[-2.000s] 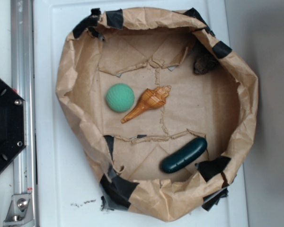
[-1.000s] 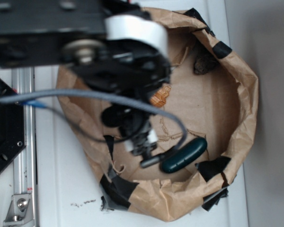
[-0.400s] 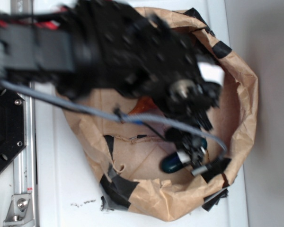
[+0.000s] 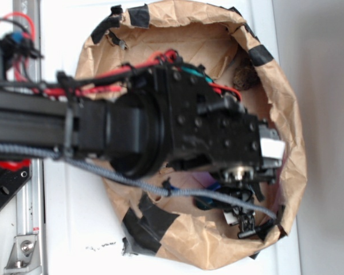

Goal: Grab the plastic pickle.

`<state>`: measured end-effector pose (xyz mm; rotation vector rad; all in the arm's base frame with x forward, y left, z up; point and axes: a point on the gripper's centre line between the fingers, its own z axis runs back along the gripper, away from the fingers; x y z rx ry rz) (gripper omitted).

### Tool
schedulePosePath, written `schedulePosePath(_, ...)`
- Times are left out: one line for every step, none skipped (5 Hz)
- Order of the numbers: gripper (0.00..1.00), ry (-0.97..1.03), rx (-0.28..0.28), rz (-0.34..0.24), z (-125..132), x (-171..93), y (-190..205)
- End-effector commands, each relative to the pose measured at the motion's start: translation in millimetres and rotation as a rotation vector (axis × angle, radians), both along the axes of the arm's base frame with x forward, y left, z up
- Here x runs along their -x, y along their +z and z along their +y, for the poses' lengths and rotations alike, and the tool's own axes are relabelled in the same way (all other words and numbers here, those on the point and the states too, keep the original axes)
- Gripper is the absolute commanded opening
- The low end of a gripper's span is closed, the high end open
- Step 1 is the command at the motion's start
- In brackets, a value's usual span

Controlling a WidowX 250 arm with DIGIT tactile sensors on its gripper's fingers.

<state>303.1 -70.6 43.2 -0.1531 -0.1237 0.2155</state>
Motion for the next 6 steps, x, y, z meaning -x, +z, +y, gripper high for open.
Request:
schedulePosePath(0.00, -0.010, -0.062, 0.026, -1.7, 6.0, -20.7)
schedulePosePath(0.00, -0.003, -0.064, -0.025, 13.7, 10.7, 2.7)
schedulePosePath(0.00, -0.022, -0.131, -0.116, 42.6, 19.9, 53.0)
schedulePosePath(0.00, -0.087, -0.207, -0.114, 55.8, 22.1, 99.1)
schedulePosePath(0.00, -0.092, -0.377, -0.067, 47.5, 27.4, 128.7)
schedulePosePath(0.00, -0.129, -0.411, -0.099, 44.1, 32.4, 141.2)
